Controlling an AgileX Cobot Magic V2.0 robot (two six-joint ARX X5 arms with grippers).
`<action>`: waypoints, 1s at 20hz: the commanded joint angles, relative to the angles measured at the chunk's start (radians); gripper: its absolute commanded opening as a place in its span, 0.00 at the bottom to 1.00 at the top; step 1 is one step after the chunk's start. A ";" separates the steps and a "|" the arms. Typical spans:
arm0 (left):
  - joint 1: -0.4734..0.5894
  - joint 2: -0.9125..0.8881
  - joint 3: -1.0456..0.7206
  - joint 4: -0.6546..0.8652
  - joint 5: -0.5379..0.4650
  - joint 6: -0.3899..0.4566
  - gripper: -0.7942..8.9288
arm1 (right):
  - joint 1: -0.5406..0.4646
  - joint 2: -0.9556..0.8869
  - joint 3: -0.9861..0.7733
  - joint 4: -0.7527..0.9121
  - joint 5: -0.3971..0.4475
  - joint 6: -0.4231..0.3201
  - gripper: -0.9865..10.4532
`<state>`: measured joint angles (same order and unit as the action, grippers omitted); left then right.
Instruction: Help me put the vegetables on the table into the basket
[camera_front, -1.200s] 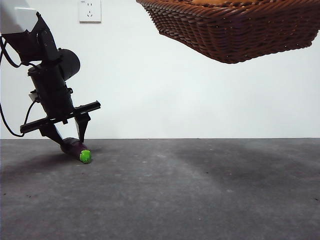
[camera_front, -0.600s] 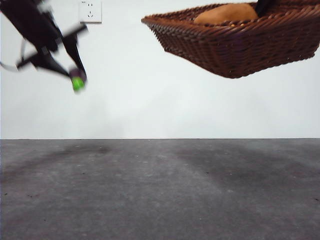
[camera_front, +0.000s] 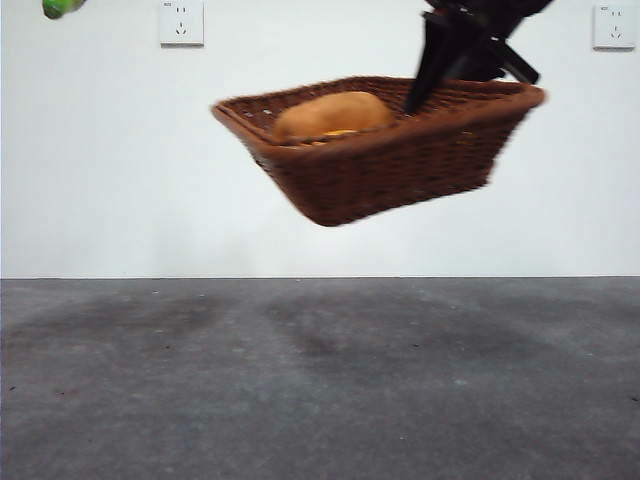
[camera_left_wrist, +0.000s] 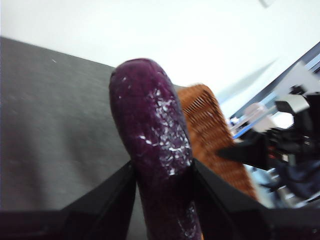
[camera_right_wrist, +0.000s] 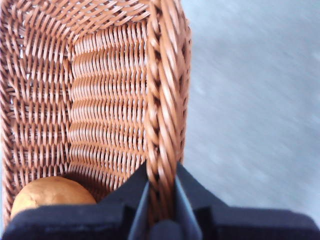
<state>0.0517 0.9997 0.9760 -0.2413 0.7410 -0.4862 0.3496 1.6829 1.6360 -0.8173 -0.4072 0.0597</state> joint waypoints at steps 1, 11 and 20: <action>-0.064 -0.076 -0.148 0.198 0.006 -0.247 0.07 | 0.059 0.023 -0.003 0.046 0.011 0.086 0.07; -0.377 0.137 -0.204 0.477 -0.264 -0.397 0.07 | 0.272 0.136 -0.003 0.157 0.043 0.200 0.07; -0.417 0.335 -0.204 0.463 -0.362 -0.396 0.07 | 0.272 0.136 -0.003 0.155 0.043 0.191 0.07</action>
<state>-0.3645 1.3270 0.7776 0.2268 0.3859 -0.8951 0.6189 1.8240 1.6341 -0.6834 -0.3496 0.2386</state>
